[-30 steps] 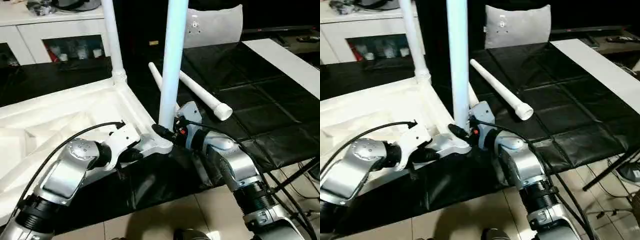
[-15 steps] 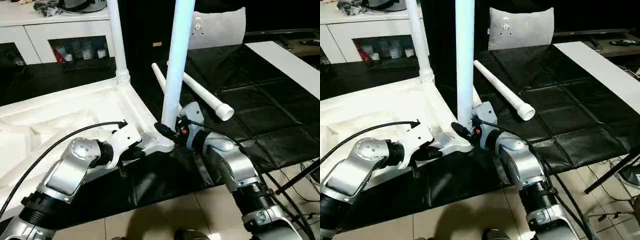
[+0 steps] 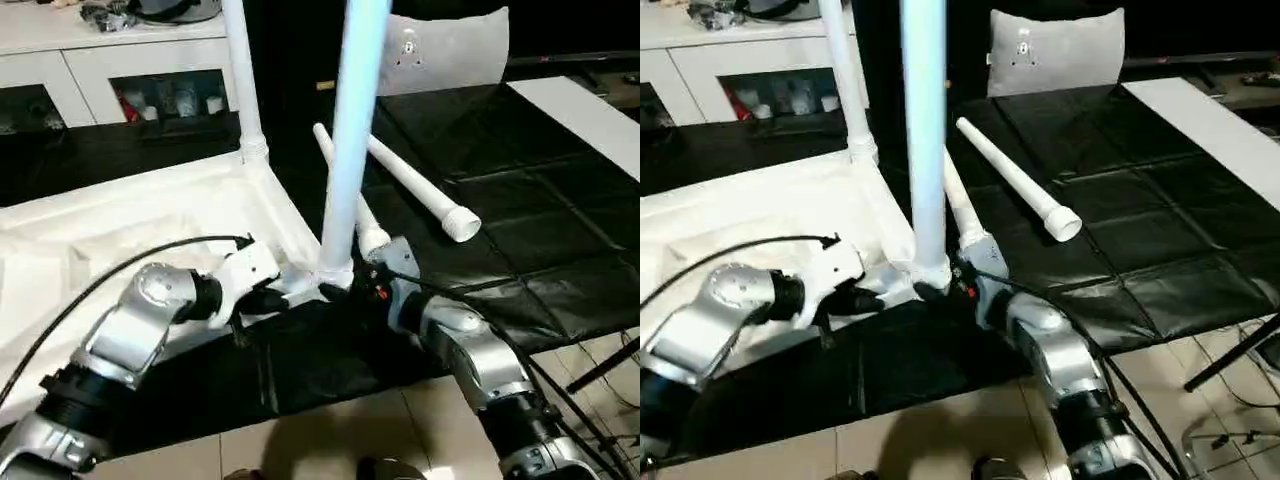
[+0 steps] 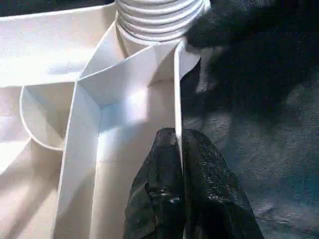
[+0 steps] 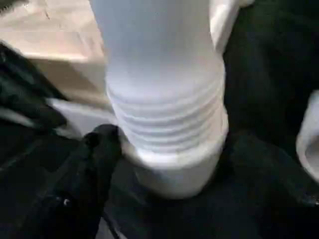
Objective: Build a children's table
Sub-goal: Insert table leg to table base, then rotate leg to tighten
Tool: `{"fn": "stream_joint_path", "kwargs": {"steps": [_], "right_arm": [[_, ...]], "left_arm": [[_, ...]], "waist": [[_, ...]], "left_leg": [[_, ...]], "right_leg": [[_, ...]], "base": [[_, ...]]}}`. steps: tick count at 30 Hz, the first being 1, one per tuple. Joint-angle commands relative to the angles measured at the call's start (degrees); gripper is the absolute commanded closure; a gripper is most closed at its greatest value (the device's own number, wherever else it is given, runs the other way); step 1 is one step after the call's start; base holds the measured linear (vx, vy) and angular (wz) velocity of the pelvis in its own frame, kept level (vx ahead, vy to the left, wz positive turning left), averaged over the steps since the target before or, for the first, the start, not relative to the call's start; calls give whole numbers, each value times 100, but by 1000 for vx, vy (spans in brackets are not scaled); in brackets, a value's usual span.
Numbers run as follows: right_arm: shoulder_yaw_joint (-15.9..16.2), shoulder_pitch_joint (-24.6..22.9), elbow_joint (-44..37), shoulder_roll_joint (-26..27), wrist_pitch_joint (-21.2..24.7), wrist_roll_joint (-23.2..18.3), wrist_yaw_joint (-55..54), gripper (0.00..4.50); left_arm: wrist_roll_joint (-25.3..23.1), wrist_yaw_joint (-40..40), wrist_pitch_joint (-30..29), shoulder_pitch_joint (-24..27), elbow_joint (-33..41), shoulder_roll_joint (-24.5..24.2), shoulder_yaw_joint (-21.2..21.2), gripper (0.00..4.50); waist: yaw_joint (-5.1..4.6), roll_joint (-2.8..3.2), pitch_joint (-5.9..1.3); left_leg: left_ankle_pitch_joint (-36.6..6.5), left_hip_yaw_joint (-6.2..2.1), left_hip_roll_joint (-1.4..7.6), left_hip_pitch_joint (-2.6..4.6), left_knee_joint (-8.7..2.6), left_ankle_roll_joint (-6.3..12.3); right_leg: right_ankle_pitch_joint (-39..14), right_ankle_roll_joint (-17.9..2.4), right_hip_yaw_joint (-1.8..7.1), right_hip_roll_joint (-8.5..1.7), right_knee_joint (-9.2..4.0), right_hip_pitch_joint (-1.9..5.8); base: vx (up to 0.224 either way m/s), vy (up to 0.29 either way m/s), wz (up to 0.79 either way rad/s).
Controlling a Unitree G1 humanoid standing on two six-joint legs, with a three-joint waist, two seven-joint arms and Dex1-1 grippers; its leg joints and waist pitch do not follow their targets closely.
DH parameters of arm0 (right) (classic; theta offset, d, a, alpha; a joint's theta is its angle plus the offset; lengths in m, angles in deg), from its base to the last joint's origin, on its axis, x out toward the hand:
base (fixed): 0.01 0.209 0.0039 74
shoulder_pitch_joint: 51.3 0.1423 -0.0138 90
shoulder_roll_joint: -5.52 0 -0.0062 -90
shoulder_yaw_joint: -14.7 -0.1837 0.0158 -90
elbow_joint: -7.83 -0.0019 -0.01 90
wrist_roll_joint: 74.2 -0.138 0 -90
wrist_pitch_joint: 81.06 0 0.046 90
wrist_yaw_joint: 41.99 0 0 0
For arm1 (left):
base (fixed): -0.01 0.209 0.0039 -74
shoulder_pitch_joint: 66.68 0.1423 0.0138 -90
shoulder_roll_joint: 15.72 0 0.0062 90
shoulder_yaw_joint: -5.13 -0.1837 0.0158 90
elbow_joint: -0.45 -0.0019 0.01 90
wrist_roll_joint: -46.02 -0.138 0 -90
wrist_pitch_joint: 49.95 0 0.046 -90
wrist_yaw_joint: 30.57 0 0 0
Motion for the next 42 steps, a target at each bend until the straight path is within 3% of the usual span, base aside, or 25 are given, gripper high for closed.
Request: {"fn": "stream_joint_path", "kwargs": {"steps": [1, 5, 8, 14, 18, 25, 26, 31, 37, 42], "right_arm": [[-83, -34, -65, -79, -16, -53, 114, 36], [-138, -129, -297, -230, -117, -157, 381, 10], [-248, -182, -565, -458, -132, -325, 677, 10], [-198, -127, -904, -912, -201, -389, 1352, 10], [-106, -22, -975, -1038, -129, -434, 1600, 10], [269, 157, -829, -1129, -284, -123, 1867, 10], [302, 210, -750, -1103, -319, -70, 1887, 10], [412, 426, -488, -979, -425, 19, 1904, 10], [478, 572, -322, -893, -350, -47, 2110, 10], [509, 696, -167, -793, -305, -91, 2231, 47]], "left_arm": [[-72, -15, 145, -196, -17, -111, 118, 450], [-39, -170, 387, -258, -211, -169, 43, 450], [-45, -441, 736, -315, -392, -258, -90, 450], [-224, -991, 1353, -324, -555, -511, -466, 450], [-263, -1206, 1573, -366, -651, -577, -562, 450], [-196, -1573, 1889, -402, -644, -639, -688, 450], [-189, -1619, 1895, -399, -610, -645, -709, 450], [-208, -1725, 1931, -361, -507, -653, -761, 450], [-206, -1774, 1915, -347, -425, -631, -758, 450], [-197, -1802, 1886, -340, -377, -644, -754, 450]], "waist": [[37, 97, -424], [50, 85, -442], [108, 77, -472], [192, 69, -493], [249, 78, -489], [281, 68, -448], [282, 39, -440], [287, 60, -445], [290, 38, -460], [298, 35, -460]], "left_leg": [[-2072, -103, 257, 98, -404, 57], [-1879, -82, 263, 67, -385, 116], [-1553, -59, 270, 69, -358, 258], [-1086, -29, 282, 44, -315, 353], [-1071, -19, 280, 56, -304, 326], [-1469, -26, 293, 92, -332, 134], [-1491, -25, 296, 95, -337, 121], [-1471, -30, 307, 88, -335, 112], [-1286, -19, 298, 67, -319, 167], [-1226, -17, 306, 65, -318, 201]], "right_leg": [[-2101, -919, 247, -420, -394, 259], [-1858, -1009, 252, -415, -365, 274], [-1512, -1103, 262, -410, -322, 285], [-1029, -1269, 278, -407, -230, 304], [-1055, -1331, 281, -416, -220, 311], [-1711, -1169, 283, -421, -270, 272], [-1743, -1164, 286, -418, -276, 264], [-1601, -1206, 292, -424, -239, 260], [-1402, -1251, 295, -430, -212, 281], [-1393, -1257, 288, -431, -206, 281]], "base": [[0, 0, 0], [0, 0, 0], [0, 0, 0], [0, 0, 0], [0, 0, 0], [0, 0, 0], [0, 0, 0], [0, 0, 0], [0, 0, 0], [0, 0, 0]]}}
